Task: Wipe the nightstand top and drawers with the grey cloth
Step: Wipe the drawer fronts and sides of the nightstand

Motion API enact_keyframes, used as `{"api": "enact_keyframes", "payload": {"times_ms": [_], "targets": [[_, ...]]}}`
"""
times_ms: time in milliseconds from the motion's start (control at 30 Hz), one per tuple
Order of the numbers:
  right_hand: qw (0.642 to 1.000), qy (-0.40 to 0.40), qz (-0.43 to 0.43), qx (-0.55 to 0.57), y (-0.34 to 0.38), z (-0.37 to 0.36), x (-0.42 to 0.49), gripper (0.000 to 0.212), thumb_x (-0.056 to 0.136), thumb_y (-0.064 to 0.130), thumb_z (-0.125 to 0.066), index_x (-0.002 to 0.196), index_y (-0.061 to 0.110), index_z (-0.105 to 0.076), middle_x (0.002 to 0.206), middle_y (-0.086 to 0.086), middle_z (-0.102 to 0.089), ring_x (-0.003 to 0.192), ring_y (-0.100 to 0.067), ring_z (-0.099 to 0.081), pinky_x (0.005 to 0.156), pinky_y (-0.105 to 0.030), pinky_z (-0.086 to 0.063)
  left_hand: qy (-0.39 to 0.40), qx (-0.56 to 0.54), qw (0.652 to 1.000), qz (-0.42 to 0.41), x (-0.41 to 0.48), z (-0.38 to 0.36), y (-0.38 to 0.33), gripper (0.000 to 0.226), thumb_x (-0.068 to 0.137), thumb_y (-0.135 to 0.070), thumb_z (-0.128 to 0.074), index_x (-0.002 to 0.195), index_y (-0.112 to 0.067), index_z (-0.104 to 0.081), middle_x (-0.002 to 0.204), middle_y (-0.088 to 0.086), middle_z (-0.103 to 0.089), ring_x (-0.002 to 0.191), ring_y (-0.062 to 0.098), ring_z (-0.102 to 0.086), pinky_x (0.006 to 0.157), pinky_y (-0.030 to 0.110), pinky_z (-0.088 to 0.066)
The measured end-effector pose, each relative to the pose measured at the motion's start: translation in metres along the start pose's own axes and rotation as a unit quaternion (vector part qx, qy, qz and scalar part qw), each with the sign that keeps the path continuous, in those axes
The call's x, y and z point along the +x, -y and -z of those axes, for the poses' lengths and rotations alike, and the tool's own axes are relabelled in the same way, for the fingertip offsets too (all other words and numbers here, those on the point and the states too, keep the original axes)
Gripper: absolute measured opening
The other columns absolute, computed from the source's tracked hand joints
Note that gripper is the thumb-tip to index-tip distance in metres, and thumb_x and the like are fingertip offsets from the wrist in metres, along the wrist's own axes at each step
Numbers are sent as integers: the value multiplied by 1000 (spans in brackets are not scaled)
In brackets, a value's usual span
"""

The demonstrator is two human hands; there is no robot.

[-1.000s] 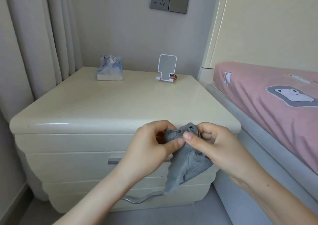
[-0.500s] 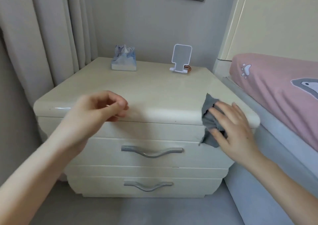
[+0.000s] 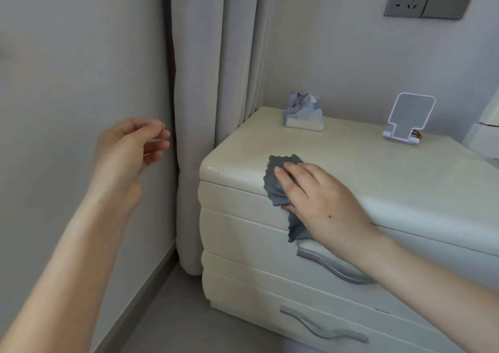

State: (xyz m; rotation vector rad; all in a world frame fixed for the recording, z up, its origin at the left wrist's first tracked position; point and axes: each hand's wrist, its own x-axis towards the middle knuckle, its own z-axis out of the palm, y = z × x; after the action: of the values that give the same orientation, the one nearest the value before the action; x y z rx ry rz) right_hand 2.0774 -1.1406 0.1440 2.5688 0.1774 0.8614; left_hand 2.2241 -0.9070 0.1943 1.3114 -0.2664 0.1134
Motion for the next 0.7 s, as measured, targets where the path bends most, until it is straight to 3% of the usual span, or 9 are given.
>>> {"api": "enact_keyframes", "payload": {"times_ms": [133,233,333,400,467,600,700], "targets": [[999,16,5,46,42,-13,64,53,82,29,-40,121,-5,-55,105,-21,-64,86,-37,-61,76,-43,-55,-5,-21,1000,6,5,5,5,19,86,-12,-55,71,-22,-59,54,-12,-67,58,5,-60,56,13,-47],[998,3,13,60,70,-23,96,42,78,13,-50,115,-5,-59,98,-21,-65,81,-40,-59,73,-43,-54,0,-28,1000,2,8,3,7,19,87,-12,-55,71,-22,-59,53,-12,-67,58,4,-60,55,12,-47],[995,-50,80,34,89,-31,104,23,73,1,-54,89,2,-70,85,-13,-68,85,-38,-62,80,-42,-52,4,-30,1000,-2,8,2,6,20,87,-12,-54,70,-23,-60,54,-12,-66,57,4,-60,54,12,-47],[990,-88,109,18,92,-33,104,24,79,-2,-48,79,3,-71,78,-11,-67,93,-39,-63,90,-46,-48,4,-29,1000,-4,7,4,6,19,87,-13,-55,71,-23,-60,55,-12,-66,58,4,-60,54,11,-48],[985,-97,141,-14,90,-37,100,27,83,1,-46,83,4,-72,85,-11,-69,102,-39,-61,100,-47,-41,6,-26,1000,-2,5,7,6,19,87,-13,-55,71,-23,-60,55,-12,-67,57,3,-60,54,11,-47],[961,-11,255,-104,74,-55,46,36,92,12,-39,117,4,-63,127,-9,-62,129,-30,-47,113,-45,-24,4,-14,1000,8,-1,16,5,19,87,-13,-54,71,-23,-59,66,-8,-64,61,6,-59,56,12,-46],[963,39,233,-129,46,-52,-23,45,94,11,-27,132,7,-51,141,-6,-50,136,-26,-37,115,-44,-14,7,5,1000,10,-5,23,10,18,87,-13,-54,72,-22,-59,74,-4,-63,64,8,-59,59,14,-46]]}}
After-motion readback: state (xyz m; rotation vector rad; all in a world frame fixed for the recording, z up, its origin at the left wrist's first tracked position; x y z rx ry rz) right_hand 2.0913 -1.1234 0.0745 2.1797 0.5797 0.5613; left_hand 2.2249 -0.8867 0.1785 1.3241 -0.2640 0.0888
